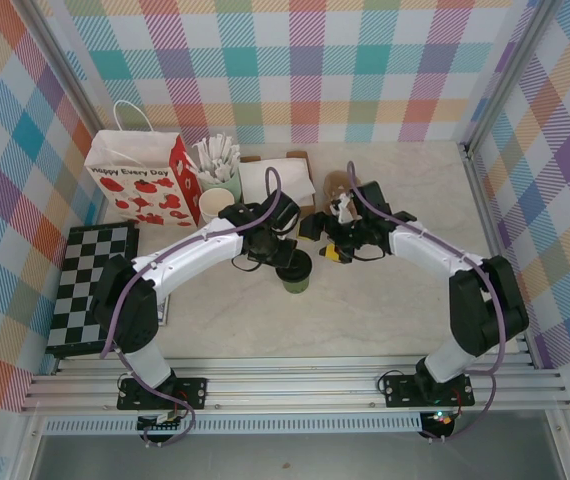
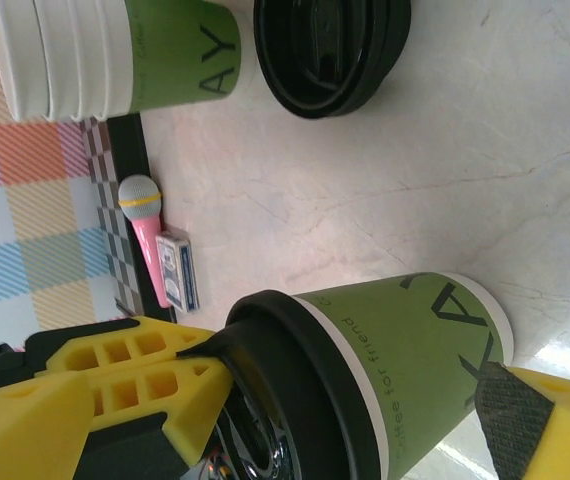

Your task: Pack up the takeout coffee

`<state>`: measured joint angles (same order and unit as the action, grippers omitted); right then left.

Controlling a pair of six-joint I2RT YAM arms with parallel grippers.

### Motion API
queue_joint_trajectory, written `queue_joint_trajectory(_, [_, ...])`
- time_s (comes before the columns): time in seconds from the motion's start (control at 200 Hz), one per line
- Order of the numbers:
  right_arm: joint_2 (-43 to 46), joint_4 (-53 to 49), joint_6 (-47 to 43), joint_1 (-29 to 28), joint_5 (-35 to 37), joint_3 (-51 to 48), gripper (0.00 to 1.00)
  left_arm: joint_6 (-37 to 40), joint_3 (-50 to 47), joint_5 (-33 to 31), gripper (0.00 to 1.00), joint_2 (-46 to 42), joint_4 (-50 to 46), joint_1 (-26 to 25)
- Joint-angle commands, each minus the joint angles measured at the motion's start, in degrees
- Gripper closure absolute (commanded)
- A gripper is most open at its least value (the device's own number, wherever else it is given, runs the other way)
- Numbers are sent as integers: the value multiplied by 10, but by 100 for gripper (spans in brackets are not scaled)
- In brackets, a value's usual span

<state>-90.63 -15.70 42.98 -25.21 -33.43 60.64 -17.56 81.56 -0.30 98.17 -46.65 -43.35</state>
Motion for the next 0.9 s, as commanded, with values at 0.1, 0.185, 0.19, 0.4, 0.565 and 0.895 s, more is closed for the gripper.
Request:
queue_joint_trajectory(0.1, [56,62,68,-4,49,-66,0,-108,5,-48,100,8,-41,-5])
queue_joint_trajectory(0.185, [65,108,100,-6,38,-96,0,-150,17,-61,100,15,-48,-5])
queue_joint_trajectory(0.19, [65,110,101,-7,39,-97,0,-154,18,-62,100,15,-49,-6])
queue_joint_trajectory(0.4, [101,173,146,-37,89,-155,0,-257,-3,-92,100,9,-13,-7])
queue_joint_trajectory(0.565, [130,191,155,-58,122,-188,0,-318,24,-139,100,22,-58,-8])
queue_joint_trajectory(0.895, [109,298,192,-97,120,-244,1,-448,56,-155,100,58,-110,-16])
